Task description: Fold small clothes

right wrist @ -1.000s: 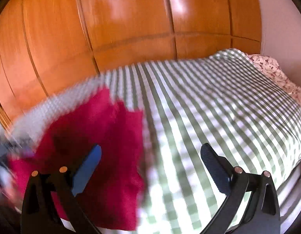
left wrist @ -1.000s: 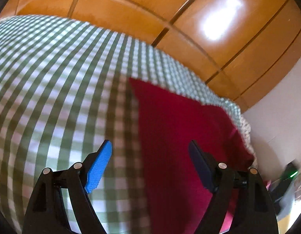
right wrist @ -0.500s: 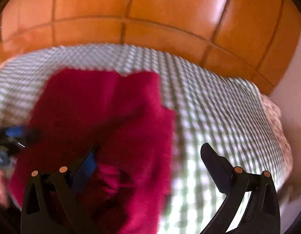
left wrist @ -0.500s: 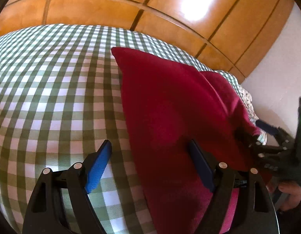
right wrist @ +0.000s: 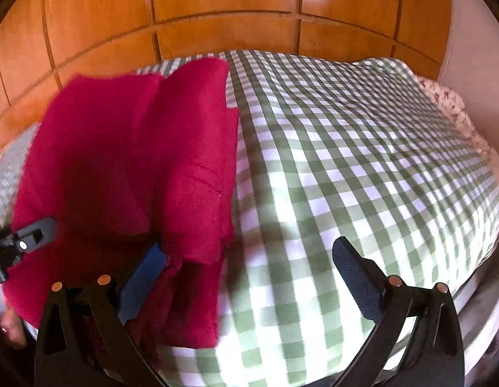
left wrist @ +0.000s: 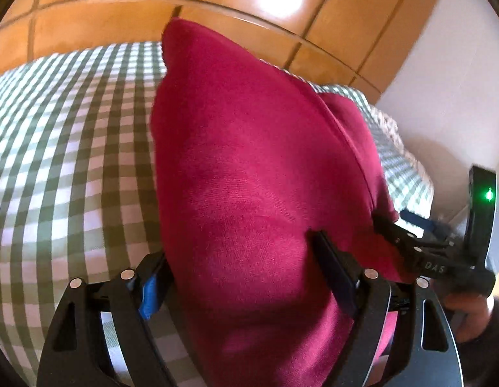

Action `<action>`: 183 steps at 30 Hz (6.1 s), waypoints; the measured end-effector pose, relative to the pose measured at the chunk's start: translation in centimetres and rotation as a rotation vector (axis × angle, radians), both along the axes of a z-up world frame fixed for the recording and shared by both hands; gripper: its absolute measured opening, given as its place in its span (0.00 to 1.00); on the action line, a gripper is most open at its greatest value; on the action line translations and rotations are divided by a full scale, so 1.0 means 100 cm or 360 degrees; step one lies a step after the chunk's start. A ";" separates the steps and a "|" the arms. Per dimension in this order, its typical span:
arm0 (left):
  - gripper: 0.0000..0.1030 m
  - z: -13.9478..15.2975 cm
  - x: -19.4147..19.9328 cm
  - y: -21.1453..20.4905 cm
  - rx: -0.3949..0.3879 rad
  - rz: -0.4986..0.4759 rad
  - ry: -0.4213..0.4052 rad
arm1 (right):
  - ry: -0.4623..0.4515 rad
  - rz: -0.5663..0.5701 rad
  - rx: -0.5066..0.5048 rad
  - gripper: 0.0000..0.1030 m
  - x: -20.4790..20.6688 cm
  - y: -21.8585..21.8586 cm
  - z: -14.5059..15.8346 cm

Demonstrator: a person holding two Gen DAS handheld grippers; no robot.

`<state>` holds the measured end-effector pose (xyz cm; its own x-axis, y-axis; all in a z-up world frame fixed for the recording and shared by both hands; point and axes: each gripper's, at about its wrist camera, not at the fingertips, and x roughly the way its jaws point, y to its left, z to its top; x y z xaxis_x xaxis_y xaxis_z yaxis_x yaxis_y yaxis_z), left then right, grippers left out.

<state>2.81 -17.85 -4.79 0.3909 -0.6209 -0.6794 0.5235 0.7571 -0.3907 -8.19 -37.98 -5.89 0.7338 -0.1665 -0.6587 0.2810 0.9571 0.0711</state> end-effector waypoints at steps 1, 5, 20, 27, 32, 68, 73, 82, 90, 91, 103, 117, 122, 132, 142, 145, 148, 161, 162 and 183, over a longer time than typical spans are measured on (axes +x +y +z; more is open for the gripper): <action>0.79 0.001 0.000 0.004 -0.0024 0.0018 0.0013 | -0.0036 0.0009 0.0013 0.98 -0.004 0.001 0.006; 0.79 0.009 -0.004 0.019 -0.0089 0.0085 -0.0049 | -0.0109 0.0083 0.0041 0.98 -0.022 0.011 0.029; 0.79 0.015 -0.010 0.038 -0.0067 0.0259 -0.0180 | 0.0089 0.0362 0.0518 0.10 0.002 0.022 0.010; 0.86 0.022 -0.016 -0.011 0.0106 0.0091 -0.0332 | 0.0063 0.0227 0.0303 0.07 0.012 0.006 0.006; 0.87 0.000 -0.013 -0.025 0.0203 0.0003 -0.0212 | -0.0020 0.0229 0.0228 0.29 0.002 0.011 0.018; 0.97 0.004 0.017 -0.010 0.0304 0.0279 -0.0132 | -0.0185 -0.0023 0.0165 0.70 0.042 -0.021 0.024; 0.97 0.003 0.017 -0.008 0.0272 0.0298 -0.0101 | -0.0213 0.0081 0.0469 0.89 0.025 -0.030 0.031; 0.97 0.001 0.015 0.000 0.0219 0.0309 -0.0022 | 0.0004 0.0197 0.0591 0.98 0.033 -0.017 0.007; 0.97 -0.015 0.003 0.011 -0.0033 0.0016 0.0258 | 0.0007 0.0301 0.0877 0.95 0.034 -0.027 -0.017; 0.97 -0.015 0.000 0.010 -0.0021 -0.0006 0.0230 | 0.0003 0.0310 0.0891 0.93 0.035 -0.028 -0.017; 0.67 -0.006 -0.012 0.004 -0.0003 -0.0082 0.0139 | -0.0049 0.0427 0.0886 0.56 0.053 -0.012 -0.009; 0.58 0.023 -0.017 0.050 0.0141 0.0060 -0.0181 | -0.0219 0.0663 0.0870 0.46 0.077 0.044 0.016; 0.57 0.031 -0.011 0.076 0.0233 0.0193 -0.0313 | -0.0226 0.0790 0.0867 0.45 0.111 0.077 0.018; 0.57 0.036 0.042 0.137 0.0330 0.0442 -0.0423 | -0.0273 0.1002 0.0838 0.45 0.202 0.152 0.026; 0.57 0.038 0.130 0.168 0.0352 0.0587 -0.0540 | -0.0377 0.1025 0.0748 0.45 0.286 0.195 0.029; 0.57 0.027 0.157 0.171 0.0368 0.0616 -0.0511 | -0.0331 0.0945 0.0670 0.45 0.314 0.203 0.017; 0.60 0.008 0.185 0.175 0.0388 0.0651 -0.0389 | -0.0207 0.0838 0.0540 0.50 0.335 0.208 -0.004; 0.90 -0.005 0.165 0.197 0.0327 0.0887 -0.0364 | -0.0281 0.0701 0.0511 0.88 0.302 0.180 -0.018; 0.90 -0.002 0.158 0.197 0.0307 0.0892 -0.0382 | -0.0296 0.0700 0.0512 0.88 0.296 0.176 -0.017; 0.90 0.008 0.124 0.192 0.0497 0.1079 -0.0476 | -0.0288 0.0322 -0.0060 0.98 0.222 0.176 -0.010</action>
